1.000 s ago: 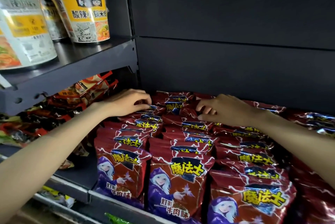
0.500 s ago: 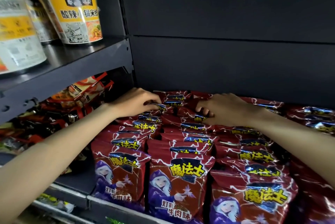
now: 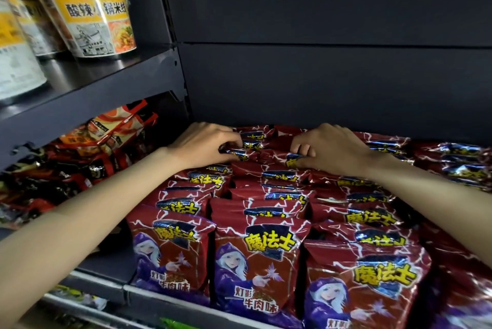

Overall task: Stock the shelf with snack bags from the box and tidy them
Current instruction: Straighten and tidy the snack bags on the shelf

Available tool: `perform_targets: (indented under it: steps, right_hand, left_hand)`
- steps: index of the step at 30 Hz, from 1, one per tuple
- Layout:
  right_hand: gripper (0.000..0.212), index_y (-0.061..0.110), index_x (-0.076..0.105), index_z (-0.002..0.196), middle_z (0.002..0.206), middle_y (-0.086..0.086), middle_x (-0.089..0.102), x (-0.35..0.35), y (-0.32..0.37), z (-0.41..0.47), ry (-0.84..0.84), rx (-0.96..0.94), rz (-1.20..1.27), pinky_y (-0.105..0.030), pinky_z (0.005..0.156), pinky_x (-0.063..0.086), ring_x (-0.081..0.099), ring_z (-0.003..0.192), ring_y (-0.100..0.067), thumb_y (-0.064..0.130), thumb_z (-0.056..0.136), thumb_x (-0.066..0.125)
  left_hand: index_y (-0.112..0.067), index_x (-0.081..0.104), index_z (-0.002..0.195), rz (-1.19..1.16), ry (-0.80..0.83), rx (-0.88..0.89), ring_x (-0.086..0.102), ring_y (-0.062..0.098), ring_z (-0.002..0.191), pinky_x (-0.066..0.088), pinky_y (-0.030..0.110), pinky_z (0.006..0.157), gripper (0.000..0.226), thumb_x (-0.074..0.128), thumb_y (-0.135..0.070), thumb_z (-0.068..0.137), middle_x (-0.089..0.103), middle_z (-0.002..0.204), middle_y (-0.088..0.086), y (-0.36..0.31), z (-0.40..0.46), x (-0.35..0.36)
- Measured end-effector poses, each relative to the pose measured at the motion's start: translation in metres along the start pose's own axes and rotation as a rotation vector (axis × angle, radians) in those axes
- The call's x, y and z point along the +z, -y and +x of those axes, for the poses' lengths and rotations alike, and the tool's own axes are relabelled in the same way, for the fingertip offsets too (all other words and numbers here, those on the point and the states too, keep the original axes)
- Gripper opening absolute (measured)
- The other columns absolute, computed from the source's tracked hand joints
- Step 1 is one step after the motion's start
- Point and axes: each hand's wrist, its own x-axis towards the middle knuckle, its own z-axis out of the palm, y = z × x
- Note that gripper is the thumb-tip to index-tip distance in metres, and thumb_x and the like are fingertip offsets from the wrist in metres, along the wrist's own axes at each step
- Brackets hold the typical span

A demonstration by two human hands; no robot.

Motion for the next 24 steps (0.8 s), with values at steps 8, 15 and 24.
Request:
perform_targets:
  steps: [8, 15, 24]
  right_hand:
    - [0.027, 0.025, 0.063, 0.109, 0.102, 0.009, 0.066, -0.001, -0.006, -0.003, -0.012, 0.033, 0.003, -0.028, 0.077, 0.049, 0.061, 0.088, -0.011, 0.034, 0.084, 0.069]
    - [0.041, 0.029, 0.052, 0.128, 0.112, 0.002, 0.066, 0.009, -0.006, -0.004, -0.034, -0.052, -0.139, -0.031, 0.081, 0.048, 0.064, 0.101, -0.018, 0.039, 0.089, 0.061]
    - [0.049, 0.023, 0.049, 0.119, 0.107, 0.0, 0.065, 0.004, -0.033, -0.025, 0.007, -0.04, 0.113, -0.039, 0.086, 0.052, 0.062, 0.094, -0.011, 0.028, 0.078, 0.076]
  left_hand:
    - [-0.026, 0.055, 0.1, 0.102, -0.07, -0.16, 0.058, 0.014, 0.086, 0.039, 0.024, 0.059, 0.038, 0.067, -0.053, 0.077, 0.055, 0.106, -0.008, -0.007, 0.005, 0.007]
    - [-0.031, 0.055, 0.105, -0.086, 0.02, -0.09, 0.052, 0.007, 0.096, 0.047, 0.029, 0.074, 0.031, 0.071, -0.037, 0.078, 0.053, 0.1, -0.015, -0.013, 0.007, 0.001]
    - [-0.029, 0.063, 0.112, -0.355, 0.128, 0.093, 0.058, 0.0, 0.097, 0.049, 0.025, 0.087, 0.023, 0.06, -0.028, 0.09, 0.061, 0.111, -0.016, -0.04, 0.032, -0.024]
